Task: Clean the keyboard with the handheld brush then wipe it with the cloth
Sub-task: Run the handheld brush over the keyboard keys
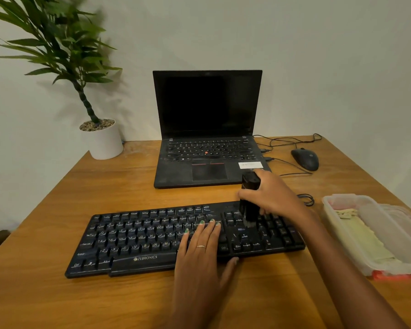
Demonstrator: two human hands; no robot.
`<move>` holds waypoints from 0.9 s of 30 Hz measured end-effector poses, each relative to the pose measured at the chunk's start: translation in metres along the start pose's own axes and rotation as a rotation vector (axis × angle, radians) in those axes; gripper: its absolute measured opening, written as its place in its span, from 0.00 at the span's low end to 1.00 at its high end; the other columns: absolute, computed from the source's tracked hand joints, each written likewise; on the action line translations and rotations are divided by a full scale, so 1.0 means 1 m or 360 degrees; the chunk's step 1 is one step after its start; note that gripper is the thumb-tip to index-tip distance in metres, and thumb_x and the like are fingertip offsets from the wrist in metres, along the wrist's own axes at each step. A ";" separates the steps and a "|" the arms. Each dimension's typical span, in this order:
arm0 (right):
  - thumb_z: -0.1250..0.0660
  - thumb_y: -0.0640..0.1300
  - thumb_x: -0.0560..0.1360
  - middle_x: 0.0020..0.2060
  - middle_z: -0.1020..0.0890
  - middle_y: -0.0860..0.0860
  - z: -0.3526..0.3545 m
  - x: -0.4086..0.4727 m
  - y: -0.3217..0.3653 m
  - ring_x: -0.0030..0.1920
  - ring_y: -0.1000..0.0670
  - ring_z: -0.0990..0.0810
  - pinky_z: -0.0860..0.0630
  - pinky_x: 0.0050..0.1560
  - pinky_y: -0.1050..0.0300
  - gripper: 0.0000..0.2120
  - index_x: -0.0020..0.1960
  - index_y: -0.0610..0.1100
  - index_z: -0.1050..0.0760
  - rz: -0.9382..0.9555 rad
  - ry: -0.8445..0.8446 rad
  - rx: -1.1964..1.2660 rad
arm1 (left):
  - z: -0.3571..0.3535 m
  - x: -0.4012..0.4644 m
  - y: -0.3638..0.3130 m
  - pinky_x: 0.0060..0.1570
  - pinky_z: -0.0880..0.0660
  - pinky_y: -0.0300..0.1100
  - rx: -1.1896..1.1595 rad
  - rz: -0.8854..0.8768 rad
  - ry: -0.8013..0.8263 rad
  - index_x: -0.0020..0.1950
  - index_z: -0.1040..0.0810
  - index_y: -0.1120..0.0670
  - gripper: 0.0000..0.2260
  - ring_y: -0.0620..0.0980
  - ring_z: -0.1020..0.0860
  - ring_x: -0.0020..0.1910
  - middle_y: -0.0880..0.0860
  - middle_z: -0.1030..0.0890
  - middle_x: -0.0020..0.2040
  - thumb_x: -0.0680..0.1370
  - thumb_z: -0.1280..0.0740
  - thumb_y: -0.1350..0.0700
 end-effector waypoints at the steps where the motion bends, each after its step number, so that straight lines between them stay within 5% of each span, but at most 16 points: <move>1: 0.31 0.49 0.71 0.38 0.20 0.49 0.001 0.001 0.002 0.34 0.50 0.20 0.22 0.31 0.56 0.13 0.49 0.43 0.28 0.0023 -0.0084 -0.0034 | 0.000 0.000 0.000 0.63 0.34 0.52 -0.0002 -0.0003 -0.0001 0.67 0.26 0.51 0.31 0.46 0.24 0.63 0.47 0.22 0.64 0.75 0.48 0.33; 4: 0.32 0.50 0.73 0.37 0.22 0.54 0.003 -0.008 0.006 0.36 0.54 0.24 0.26 0.33 0.61 0.13 0.52 0.43 0.29 0.0110 -0.0427 -0.0071 | -0.001 0.000 -0.001 0.63 0.35 0.54 0.0018 -0.0018 -0.0010 0.67 0.26 0.51 0.31 0.46 0.24 0.63 0.47 0.22 0.64 0.74 0.46 0.33; 9: 0.31 0.48 0.71 0.38 0.19 0.47 0.005 -0.020 -0.009 0.32 0.51 0.20 0.23 0.28 0.57 0.13 0.51 0.43 0.28 -0.0131 -0.0052 -0.0012 | -0.002 0.000 0.001 0.64 0.34 0.54 -0.0009 0.0017 0.0005 0.68 0.28 0.51 0.31 0.46 0.24 0.63 0.48 0.22 0.64 0.77 0.53 0.32; 14: 0.31 0.47 0.72 0.36 0.21 0.49 0.011 -0.044 -0.003 0.37 0.50 0.22 0.25 0.37 0.53 0.10 0.47 0.44 0.28 0.0032 -0.0538 0.0097 | -0.003 -0.001 -0.001 0.65 0.36 0.54 -0.0006 -0.0001 0.0029 0.68 0.27 0.51 0.31 0.47 0.25 0.64 0.48 0.22 0.65 0.75 0.48 0.32; 18: 0.30 0.49 0.70 0.37 0.20 0.49 0.007 -0.050 -0.003 0.37 0.50 0.22 0.24 0.37 0.52 0.12 0.46 0.43 0.27 -0.0057 -0.0196 -0.0026 | -0.001 -0.001 0.000 0.66 0.35 0.52 0.0004 0.0025 0.0021 0.68 0.27 0.51 0.31 0.46 0.26 0.65 0.48 0.23 0.65 0.74 0.47 0.33; 22: 0.31 0.50 0.71 0.38 0.20 0.48 0.015 -0.056 0.000 0.39 0.49 0.22 0.25 0.39 0.52 0.12 0.48 0.42 0.27 -0.0058 -0.0374 -0.0035 | 0.004 -0.002 -0.002 0.64 0.35 0.55 0.0016 -0.0012 -0.0042 0.66 0.25 0.52 0.31 0.47 0.24 0.63 0.49 0.22 0.64 0.74 0.46 0.34; 27: 0.31 0.50 0.71 0.37 0.21 0.49 0.006 -0.063 0.005 0.38 0.50 0.22 0.24 0.36 0.53 0.11 0.45 0.44 0.28 -0.0028 -0.0153 -0.0051 | 0.003 -0.001 -0.002 0.64 0.36 0.54 0.0035 0.0003 -0.0027 0.66 0.25 0.52 0.31 0.47 0.24 0.63 0.49 0.22 0.63 0.74 0.47 0.33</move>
Point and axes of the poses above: each hand's wrist, its own x-axis towards the middle knuckle, its own z-axis out of the back of the hand, y = z × x, the point moved 7 cm from there along x, towards the middle knuckle
